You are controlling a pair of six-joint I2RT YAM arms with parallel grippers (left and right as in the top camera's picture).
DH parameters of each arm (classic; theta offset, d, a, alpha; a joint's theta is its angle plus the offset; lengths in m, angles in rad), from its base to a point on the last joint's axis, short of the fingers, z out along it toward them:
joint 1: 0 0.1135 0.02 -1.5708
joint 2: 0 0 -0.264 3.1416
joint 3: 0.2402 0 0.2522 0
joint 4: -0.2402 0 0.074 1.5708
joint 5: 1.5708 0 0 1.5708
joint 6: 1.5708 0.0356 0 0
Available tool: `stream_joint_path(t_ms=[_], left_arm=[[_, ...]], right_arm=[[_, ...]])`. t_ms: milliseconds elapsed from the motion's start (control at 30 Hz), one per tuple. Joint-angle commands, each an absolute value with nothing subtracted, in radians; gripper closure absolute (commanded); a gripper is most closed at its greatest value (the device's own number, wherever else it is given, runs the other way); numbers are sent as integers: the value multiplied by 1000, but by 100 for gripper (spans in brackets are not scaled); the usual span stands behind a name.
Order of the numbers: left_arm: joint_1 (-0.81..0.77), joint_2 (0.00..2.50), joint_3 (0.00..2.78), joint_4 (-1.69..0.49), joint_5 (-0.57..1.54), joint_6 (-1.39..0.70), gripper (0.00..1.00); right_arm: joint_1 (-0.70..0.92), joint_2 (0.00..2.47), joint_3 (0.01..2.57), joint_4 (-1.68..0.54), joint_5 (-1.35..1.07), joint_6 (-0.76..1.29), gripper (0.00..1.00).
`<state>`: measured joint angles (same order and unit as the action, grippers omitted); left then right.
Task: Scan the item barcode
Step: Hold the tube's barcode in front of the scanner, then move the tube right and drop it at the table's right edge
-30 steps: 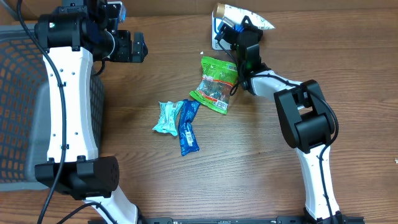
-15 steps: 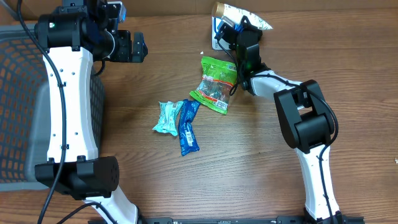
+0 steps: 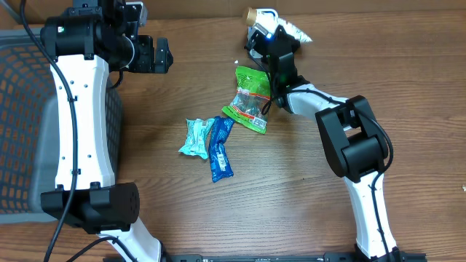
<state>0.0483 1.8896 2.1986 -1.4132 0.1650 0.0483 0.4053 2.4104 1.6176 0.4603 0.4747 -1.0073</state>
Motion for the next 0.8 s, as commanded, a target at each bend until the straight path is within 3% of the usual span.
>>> stream_joint_path(t_ms=[0, 167, 267, 367, 467, 533, 767], left_arm=[[51, 1894, 2194, -1410, 176, 45, 1], [51, 1894, 2194, -1410, 176, 45, 0], [51, 1894, 2194, -1410, 177, 45, 0], [51, 1894, 2194, -1410, 176, 45, 0], [51, 1894, 2194, -1410, 176, 45, 0], [51, 1894, 2194, -1410, 177, 45, 0], [51, 1894, 2194, -1410, 176, 45, 1]], right_arm=[[416, 2206, 1658, 370, 512, -919, 96], [418, 1964, 1658, -7, 477, -632, 96], [415, 1813, 1658, -246, 407, -286, 96], [381, 1684, 1658, -529, 139, 52, 96], [324, 1625, 1658, -748, -131, 165, 93], [278, 1619, 1657, -866, -220, 207, 96], [58, 1629, 1597, -1023, -264, 426, 96]])
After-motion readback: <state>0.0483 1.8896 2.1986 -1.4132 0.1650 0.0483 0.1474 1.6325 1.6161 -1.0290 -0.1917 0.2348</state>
